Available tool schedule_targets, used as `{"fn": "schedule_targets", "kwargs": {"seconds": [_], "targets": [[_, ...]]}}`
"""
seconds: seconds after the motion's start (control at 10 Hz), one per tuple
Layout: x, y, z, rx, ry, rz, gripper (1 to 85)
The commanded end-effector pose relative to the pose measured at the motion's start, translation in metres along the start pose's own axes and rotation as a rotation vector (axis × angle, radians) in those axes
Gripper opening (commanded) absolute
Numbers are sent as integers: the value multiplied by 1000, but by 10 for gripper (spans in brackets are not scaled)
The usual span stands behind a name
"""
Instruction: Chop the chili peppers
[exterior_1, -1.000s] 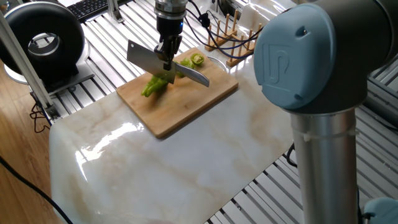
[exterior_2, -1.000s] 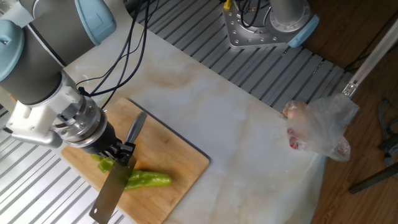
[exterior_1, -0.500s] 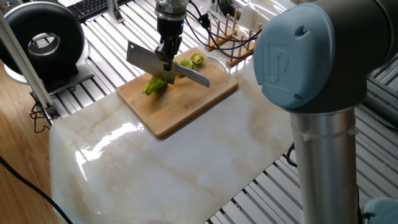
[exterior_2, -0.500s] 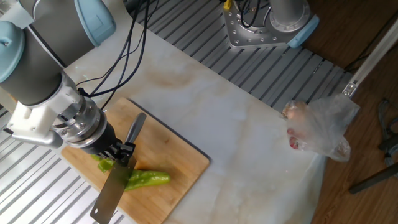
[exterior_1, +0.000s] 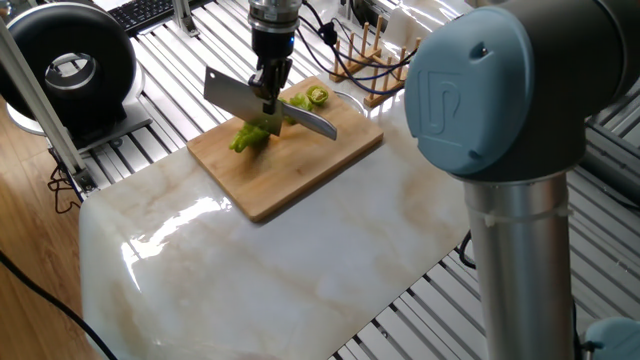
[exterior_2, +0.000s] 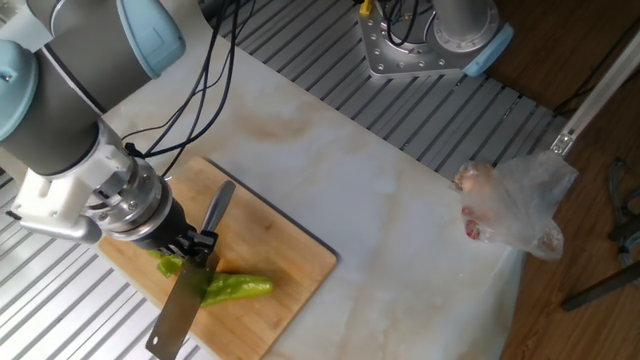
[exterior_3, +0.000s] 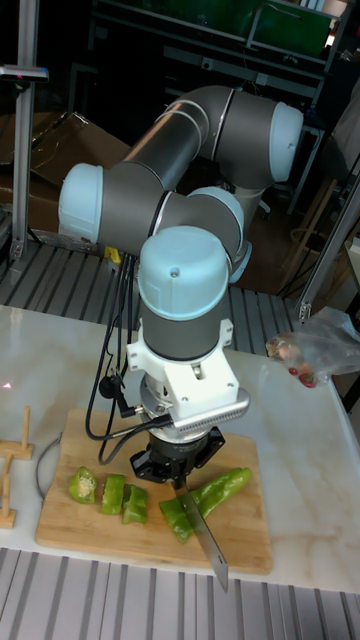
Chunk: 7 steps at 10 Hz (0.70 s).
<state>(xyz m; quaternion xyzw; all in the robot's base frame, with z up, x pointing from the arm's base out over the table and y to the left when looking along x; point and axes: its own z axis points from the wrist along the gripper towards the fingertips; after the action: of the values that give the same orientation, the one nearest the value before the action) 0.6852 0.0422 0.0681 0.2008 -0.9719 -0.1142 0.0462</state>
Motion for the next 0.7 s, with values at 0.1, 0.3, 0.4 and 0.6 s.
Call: {"fn": "schedule_targets", "kwargs": {"seconds": [0.1, 0.3, 0.4, 0.6], "targets": [[-9, 5, 1, 2, 10, 14, 13], [-8, 4, 0, -1, 17, 10, 13], [-7, 3, 0, -1, 21, 10, 13], [-7, 4, 0, -1, 21, 10, 13]]}}
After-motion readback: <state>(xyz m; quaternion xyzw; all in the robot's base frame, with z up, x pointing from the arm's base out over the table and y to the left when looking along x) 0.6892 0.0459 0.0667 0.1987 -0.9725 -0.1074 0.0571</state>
